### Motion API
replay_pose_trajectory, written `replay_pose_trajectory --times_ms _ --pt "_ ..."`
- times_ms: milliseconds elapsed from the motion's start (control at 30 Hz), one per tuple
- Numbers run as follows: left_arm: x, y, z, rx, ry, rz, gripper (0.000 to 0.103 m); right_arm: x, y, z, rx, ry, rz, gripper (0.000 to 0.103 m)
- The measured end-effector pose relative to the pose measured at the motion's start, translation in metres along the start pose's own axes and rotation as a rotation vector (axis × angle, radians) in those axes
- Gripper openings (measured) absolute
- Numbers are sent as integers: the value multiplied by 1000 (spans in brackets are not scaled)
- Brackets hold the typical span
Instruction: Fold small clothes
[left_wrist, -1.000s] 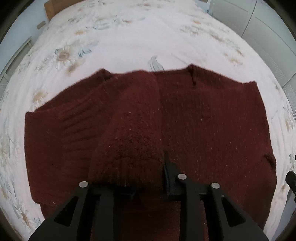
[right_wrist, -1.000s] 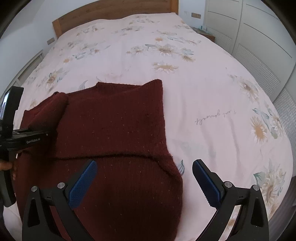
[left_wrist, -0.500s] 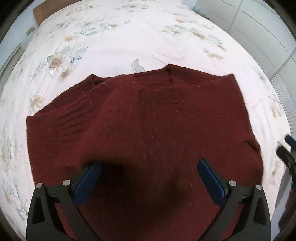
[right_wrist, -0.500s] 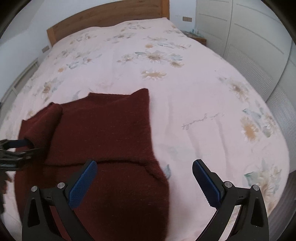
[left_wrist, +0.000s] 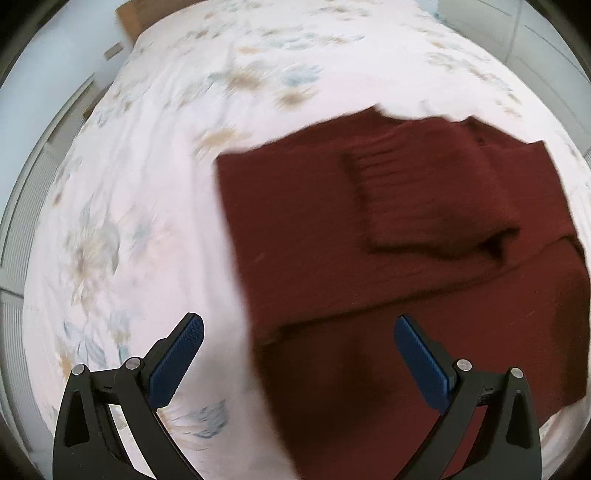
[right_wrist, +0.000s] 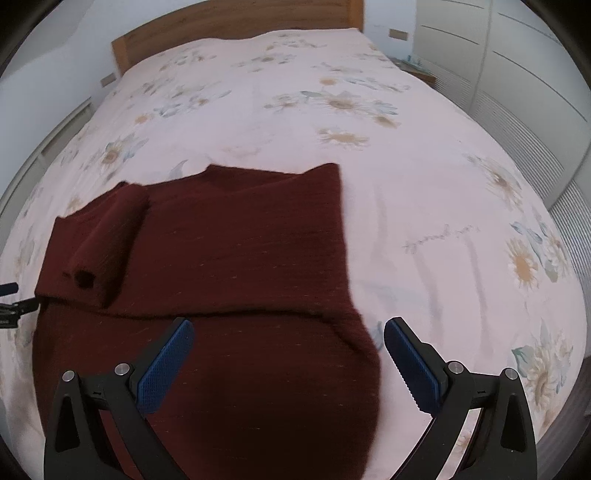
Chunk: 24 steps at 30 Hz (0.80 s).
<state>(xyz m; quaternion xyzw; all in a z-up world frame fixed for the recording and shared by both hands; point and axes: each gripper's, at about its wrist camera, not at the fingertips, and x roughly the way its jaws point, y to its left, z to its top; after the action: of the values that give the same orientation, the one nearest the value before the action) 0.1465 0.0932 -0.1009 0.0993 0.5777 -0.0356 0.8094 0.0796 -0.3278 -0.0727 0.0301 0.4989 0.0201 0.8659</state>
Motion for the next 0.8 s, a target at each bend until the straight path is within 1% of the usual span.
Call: replay_pose_trajectory --times_ms 133,267,333,400,467,500,567,633,667,733,767,800 --pt "24 11 -13 -20 38 28 101 6 16 -1 -35 19 3 103" --pt "44 7 -12 -21 45 25 100 11 34 -2 -79 40 1 103" --pt "50 3 -8 -17 32 19 96 13 42 -2 -101 46 -3 103" --pt "55 -2 -5 -19 20 12 96 15 50 -1 -117 49 -4 103" --pt "59 -5 -1 -21 17 8 93 17 60 1 -134 52 0 103" --pt "61 -6 0 -25 15 -9 89 17 65 2 -145 52 3 103" --pt "63 -8 1 -34 10 -27 85 18 77 6 -172 52 10 103" --pt "62 -10 0 -31 -2 -52 74 19 95 11 -210 46 14 103" --pt "61 -11 0 -28 -5 -67 70 20 105 13 -238 43 18 103" --pt "57 -5 -7 -16 -15 -106 55 20 127 16 -296 34 25 103" --pt "56 -6 -7 -11 -17 -119 50 20 138 18 -323 27 29 103" --pt "54 -6 -6 -9 -21 -134 38 21 153 20 -355 20 36 103"
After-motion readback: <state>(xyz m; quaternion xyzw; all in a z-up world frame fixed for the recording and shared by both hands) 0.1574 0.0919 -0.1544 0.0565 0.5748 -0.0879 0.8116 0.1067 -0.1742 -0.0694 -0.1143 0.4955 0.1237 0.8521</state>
